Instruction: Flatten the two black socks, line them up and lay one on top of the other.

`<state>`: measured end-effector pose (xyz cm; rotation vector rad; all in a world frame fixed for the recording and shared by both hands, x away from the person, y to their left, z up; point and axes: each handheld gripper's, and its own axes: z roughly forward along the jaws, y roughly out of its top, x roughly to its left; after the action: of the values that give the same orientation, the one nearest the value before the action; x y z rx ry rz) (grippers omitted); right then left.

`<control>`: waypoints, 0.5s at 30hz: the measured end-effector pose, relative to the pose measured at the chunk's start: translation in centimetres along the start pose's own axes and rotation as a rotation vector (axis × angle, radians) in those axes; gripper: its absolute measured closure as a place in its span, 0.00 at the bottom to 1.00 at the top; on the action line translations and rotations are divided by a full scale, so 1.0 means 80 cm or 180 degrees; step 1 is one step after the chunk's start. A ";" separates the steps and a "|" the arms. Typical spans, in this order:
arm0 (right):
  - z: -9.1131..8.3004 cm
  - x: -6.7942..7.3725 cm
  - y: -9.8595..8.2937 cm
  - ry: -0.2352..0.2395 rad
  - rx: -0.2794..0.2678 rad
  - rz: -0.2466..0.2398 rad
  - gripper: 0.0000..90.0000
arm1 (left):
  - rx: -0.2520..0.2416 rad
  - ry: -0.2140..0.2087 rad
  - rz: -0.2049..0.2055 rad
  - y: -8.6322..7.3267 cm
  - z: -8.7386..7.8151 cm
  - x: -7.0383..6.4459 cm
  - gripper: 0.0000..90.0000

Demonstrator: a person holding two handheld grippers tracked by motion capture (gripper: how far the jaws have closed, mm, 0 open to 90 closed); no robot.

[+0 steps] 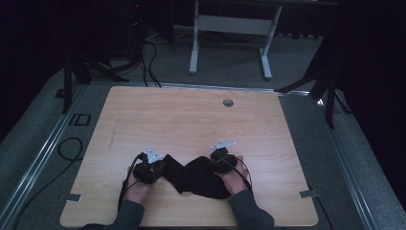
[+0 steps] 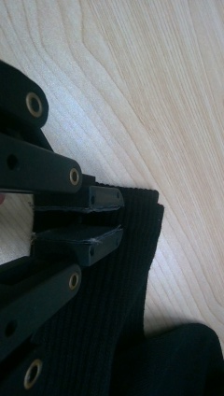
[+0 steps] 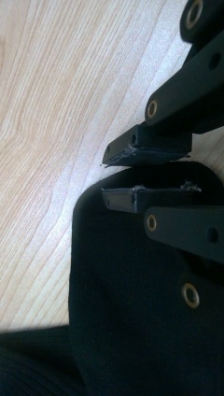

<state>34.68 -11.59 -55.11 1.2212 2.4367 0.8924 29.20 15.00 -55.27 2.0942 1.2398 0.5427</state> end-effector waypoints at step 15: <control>-0.001 0.002 -0.003 0.0085 -0.0031 0.0099 0.96 | -0.0007 0.0008 -0.0006 0.000 0.000 -0.001 0.89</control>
<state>34.40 -11.61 -55.18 1.2550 2.4373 0.9339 29.15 14.93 -55.30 2.0910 1.2418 0.5458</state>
